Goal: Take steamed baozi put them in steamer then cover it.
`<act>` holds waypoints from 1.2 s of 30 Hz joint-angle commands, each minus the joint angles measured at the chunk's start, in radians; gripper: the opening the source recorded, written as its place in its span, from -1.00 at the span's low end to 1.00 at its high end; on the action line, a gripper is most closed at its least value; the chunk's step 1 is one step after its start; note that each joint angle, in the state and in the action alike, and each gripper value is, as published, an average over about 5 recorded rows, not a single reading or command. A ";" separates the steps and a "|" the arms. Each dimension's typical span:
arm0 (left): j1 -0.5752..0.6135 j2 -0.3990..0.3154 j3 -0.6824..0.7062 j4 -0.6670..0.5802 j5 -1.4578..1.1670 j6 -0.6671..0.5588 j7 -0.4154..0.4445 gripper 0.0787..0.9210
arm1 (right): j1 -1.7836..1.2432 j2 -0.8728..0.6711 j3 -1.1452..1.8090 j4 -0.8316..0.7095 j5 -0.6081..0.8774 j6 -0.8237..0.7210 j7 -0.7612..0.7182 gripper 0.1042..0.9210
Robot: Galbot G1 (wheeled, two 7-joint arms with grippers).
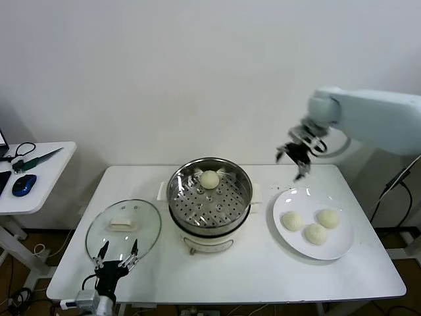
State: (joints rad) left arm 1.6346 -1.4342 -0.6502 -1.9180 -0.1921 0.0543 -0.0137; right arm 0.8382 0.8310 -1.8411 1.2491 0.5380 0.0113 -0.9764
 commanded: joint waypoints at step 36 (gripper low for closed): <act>0.021 -0.002 -0.009 0.012 0.002 -0.011 -0.003 0.77 | -0.506 0.013 0.348 -0.172 -0.103 -0.311 0.151 0.73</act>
State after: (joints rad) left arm 1.6562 -1.4358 -0.6600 -1.9069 -0.1895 0.0432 -0.0169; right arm 0.3644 0.8315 -1.5214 1.1075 0.4508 -0.2909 -0.8271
